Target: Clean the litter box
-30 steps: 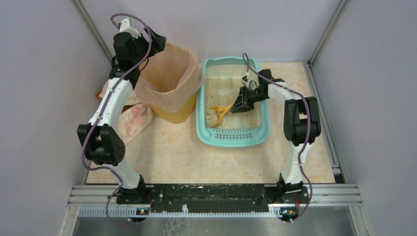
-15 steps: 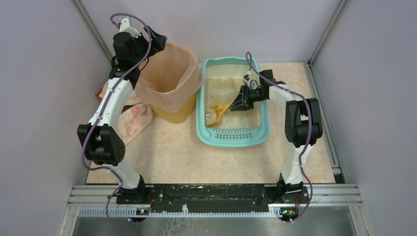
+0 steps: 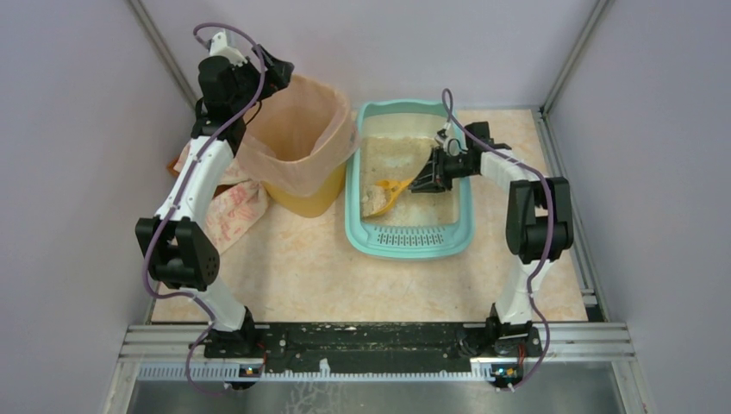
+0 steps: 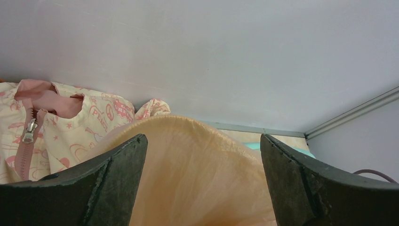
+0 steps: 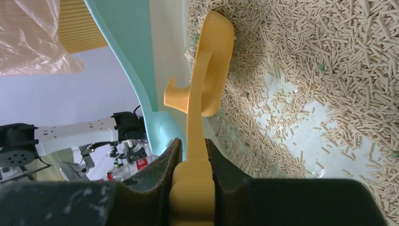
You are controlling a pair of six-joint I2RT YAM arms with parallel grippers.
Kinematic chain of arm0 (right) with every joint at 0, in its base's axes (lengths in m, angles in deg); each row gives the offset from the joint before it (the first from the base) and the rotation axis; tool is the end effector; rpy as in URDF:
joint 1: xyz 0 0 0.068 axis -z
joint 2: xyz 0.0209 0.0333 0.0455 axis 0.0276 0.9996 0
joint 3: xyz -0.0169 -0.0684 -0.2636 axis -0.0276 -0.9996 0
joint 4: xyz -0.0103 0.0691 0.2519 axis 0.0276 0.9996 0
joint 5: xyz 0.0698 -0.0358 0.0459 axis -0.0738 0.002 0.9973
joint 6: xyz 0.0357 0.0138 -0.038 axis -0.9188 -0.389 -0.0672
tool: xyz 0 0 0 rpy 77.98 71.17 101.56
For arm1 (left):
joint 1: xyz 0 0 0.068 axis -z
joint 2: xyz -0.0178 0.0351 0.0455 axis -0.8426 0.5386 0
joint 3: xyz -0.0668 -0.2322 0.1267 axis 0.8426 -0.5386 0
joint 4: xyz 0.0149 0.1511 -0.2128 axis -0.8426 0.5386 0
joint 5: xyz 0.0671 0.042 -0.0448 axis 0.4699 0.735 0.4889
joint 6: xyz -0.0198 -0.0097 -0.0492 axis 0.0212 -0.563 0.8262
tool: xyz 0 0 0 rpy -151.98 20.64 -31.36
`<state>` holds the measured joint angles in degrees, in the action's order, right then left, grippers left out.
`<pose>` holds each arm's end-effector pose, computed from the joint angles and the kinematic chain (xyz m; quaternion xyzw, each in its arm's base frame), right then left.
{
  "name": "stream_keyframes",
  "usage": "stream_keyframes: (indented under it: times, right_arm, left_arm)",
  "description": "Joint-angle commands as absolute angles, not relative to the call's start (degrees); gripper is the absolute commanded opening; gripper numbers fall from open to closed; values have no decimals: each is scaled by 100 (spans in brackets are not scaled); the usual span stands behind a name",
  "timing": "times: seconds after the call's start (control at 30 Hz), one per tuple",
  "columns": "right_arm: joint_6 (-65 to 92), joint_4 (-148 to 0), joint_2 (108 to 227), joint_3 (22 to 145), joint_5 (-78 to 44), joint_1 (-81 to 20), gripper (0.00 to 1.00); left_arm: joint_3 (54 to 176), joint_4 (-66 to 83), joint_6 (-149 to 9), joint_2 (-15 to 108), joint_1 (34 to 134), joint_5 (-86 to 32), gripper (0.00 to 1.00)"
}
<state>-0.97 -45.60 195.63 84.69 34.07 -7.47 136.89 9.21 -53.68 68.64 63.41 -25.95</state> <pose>0.3846 0.0702 0.2037 -0.0086 0.8534 0.5113 0.1008 0.4080 -0.0473 0.4190 -0.0899 0.7117 -0.2431 0.6529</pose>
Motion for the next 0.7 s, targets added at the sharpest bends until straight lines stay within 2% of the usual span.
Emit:
stream_keyframes:
  times: [0.0,0.07,0.23,0.33,0.5,0.67]
  right_arm:
    - [-51,-4772,19072,8463,3671,-536,0]
    - [20,-4648,18991,8561,3448,-540,0]
    - [1049,-3031,18983,9700,1675,-577,0]
    - [1321,-2527,18976,10263,1036,-610,0]
    - [1335,-2486,18855,10444,626,-848,0]
    - [1178,-2798,18909,10049,840,-1005,0]
  left_arm:
    - [13852,706,-5307,6923,6310,-2742,95]
    - [13860,706,-5314,6923,6312,-2738,95]
    - [13870,708,-5325,6931,6312,-2746,95]
    - [13878,694,-5298,6956,6312,-2788,95]
    - [13944,677,-5245,7049,6319,-2828,95]
    - [14067,662,-5244,7137,6321,-2848,95]
